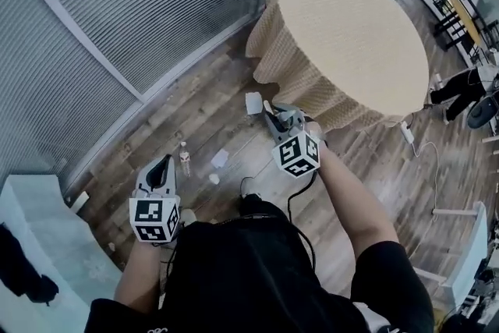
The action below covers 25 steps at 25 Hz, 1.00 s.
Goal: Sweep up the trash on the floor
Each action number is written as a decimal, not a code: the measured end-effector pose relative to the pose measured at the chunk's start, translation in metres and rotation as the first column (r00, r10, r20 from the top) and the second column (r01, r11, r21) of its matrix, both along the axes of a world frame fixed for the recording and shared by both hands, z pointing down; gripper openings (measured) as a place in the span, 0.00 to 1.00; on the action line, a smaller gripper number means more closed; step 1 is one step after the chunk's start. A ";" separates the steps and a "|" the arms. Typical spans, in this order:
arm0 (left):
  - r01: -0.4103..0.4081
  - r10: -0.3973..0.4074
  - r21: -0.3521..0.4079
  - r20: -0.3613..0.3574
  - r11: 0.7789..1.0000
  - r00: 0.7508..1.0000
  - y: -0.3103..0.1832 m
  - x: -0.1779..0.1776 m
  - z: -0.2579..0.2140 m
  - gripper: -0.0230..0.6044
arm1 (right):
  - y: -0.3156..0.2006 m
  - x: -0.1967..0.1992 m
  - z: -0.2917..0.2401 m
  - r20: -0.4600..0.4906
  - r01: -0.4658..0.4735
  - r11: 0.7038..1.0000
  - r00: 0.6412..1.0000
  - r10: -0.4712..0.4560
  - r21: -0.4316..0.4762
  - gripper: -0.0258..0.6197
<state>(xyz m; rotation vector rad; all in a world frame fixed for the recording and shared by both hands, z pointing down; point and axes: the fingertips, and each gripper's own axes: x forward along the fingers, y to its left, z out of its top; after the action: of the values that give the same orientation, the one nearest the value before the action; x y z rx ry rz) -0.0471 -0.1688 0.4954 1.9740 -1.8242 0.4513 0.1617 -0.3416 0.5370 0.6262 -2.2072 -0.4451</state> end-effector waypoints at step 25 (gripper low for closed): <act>0.324 -0.323 -0.052 0.020 0.945 0.946 0.031 0.018 -0.003 0.03 | 0.018 -0.079 0.142 -0.160 0.444 0.891 0.877 -0.453 -0.092 0.16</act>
<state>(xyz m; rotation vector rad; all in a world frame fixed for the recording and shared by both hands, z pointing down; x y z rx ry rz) -0.0293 -0.1375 0.4922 1.5958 -2.0697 0.4032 0.0828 -0.3237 0.6788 0.0290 -2.1749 -0.6495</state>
